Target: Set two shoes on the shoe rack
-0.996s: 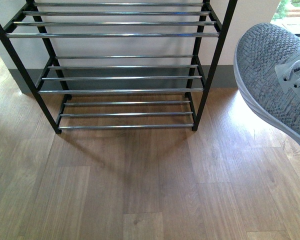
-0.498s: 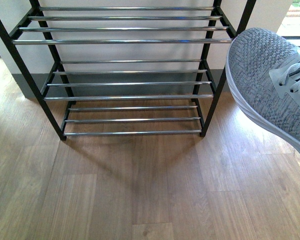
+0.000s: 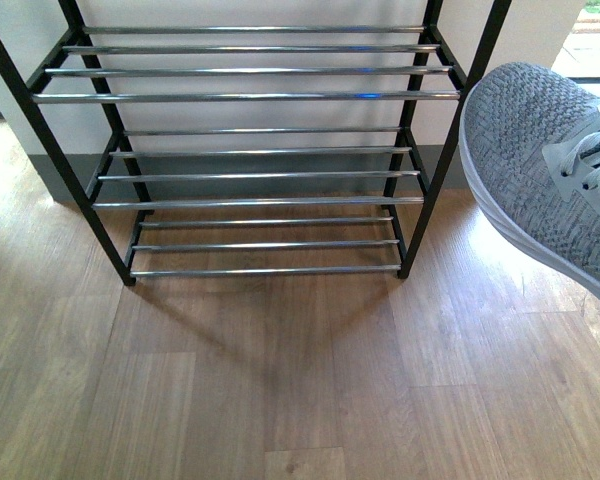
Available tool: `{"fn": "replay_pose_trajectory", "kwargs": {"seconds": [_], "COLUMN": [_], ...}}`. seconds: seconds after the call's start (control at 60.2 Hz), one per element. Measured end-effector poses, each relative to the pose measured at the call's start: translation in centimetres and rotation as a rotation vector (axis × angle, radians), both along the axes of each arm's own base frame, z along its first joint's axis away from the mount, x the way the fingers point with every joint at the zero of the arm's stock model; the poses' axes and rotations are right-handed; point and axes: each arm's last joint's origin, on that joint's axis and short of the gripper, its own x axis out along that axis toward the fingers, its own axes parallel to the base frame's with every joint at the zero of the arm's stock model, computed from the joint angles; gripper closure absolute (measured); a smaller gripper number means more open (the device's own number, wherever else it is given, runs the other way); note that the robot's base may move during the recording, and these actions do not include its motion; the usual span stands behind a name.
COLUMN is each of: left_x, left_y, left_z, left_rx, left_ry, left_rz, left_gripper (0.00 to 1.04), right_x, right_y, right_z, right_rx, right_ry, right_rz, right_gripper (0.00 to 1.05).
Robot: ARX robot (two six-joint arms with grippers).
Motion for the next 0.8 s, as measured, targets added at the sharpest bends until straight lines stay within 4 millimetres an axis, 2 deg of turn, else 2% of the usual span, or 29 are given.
{"fn": "replay_pose_trajectory", "kwargs": {"seconds": [0.797], "left_x": [0.0], "left_y": [0.01], "left_z": [0.0], "left_rx": [0.002], "left_ry": [-0.001], "left_rz": [0.002], "left_gripper": [1.03], "right_x": [0.0], "right_y": [0.0], "right_z": [0.0], "right_rx": [0.0], "right_ry": [0.0], "right_rz": [0.001], "right_gripper": [1.03]}}
